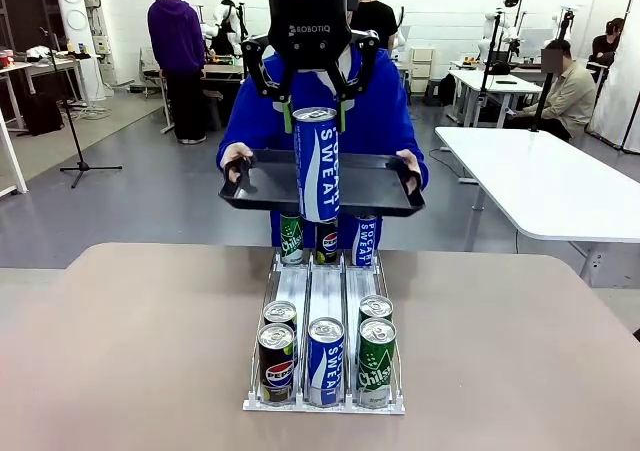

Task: Retrieve and hand over the desired beverage to the person.
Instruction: Place the picked can on the Handle tray extended by the person.

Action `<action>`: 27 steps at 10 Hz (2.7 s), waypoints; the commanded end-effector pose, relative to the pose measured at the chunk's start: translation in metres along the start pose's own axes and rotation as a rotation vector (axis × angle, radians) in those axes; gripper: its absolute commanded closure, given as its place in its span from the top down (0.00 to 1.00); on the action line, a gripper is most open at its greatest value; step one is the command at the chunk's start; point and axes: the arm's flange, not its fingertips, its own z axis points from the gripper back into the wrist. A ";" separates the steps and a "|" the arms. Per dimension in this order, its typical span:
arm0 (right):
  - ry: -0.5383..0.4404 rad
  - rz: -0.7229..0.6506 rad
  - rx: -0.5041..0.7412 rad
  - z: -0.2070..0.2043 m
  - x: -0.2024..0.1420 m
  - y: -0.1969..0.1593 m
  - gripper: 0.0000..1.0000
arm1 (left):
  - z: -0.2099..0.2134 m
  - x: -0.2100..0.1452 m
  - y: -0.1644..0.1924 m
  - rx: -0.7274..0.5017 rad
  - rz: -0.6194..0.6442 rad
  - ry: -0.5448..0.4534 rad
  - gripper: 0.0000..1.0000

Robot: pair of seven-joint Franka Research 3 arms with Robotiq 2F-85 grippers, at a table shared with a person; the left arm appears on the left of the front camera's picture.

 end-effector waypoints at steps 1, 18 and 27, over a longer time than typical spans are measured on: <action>-0.004 0.007 0.015 -0.001 0.000 0.001 1.00 | 0.002 -0.005 0.006 -0.002 0.011 -0.013 0.00; -0.004 0.007 0.015 -0.001 0.000 0.001 1.00 | -0.053 0.113 0.073 -0.030 0.093 -0.021 0.58; -0.004 0.007 0.015 -0.001 0.000 0.001 1.00 | -0.095 0.160 0.111 0.020 0.177 -0.002 0.58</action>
